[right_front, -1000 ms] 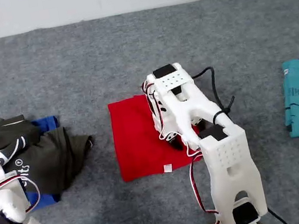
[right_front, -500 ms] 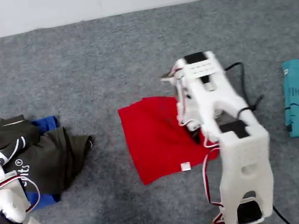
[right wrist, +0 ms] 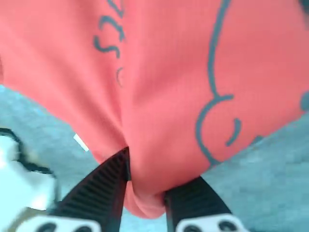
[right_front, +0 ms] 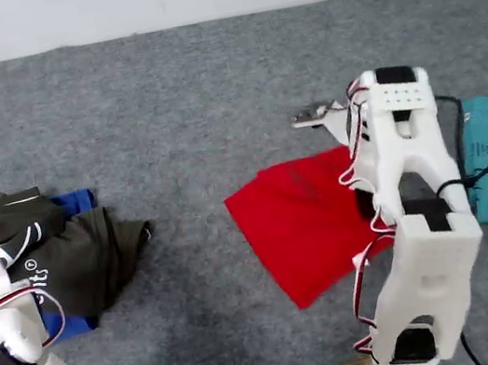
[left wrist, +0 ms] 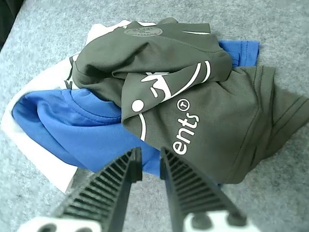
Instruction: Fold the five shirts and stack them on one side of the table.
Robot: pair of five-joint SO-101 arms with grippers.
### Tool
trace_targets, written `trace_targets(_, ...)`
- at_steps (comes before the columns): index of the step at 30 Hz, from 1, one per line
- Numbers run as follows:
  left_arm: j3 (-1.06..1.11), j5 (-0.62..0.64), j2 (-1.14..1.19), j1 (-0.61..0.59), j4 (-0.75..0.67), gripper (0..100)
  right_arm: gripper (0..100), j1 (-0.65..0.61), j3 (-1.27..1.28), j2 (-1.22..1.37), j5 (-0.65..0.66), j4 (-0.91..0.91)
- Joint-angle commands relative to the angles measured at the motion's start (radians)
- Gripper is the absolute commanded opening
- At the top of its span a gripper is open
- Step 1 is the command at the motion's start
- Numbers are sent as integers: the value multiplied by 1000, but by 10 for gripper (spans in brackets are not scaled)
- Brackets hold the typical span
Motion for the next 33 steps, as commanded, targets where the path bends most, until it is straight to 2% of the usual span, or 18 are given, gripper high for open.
trace_targets(1,-5,-38,-11,0,5,76,10,-10,-209,28,84,38)
trace_targets(6,-12,-38,-11,0,5,76,10,-77,-476,127,129,10)
trace_targets(12,-5,-38,-11,0,5,76,10,-183,-632,265,135,12)
trace_targets(18,-5,-38,-11,0,5,76,24,-148,-750,378,129,30)
trace_targets(20,-5,-38,-11,0,5,76,80,-116,-781,383,120,41)
trace_targets(23,-5,-38,-11,0,5,76,209,-56,-825,375,18,41)
trace_targets(25,-4,-38,-11,0,5,76,258,-24,-856,360,-61,41)
trace_targets(30,-4,-38,-11,0,5,76,263,7,-842,288,-175,42)
trace_targets(33,-4,-38,-11,0,5,76,255,-18,-809,231,-293,42)
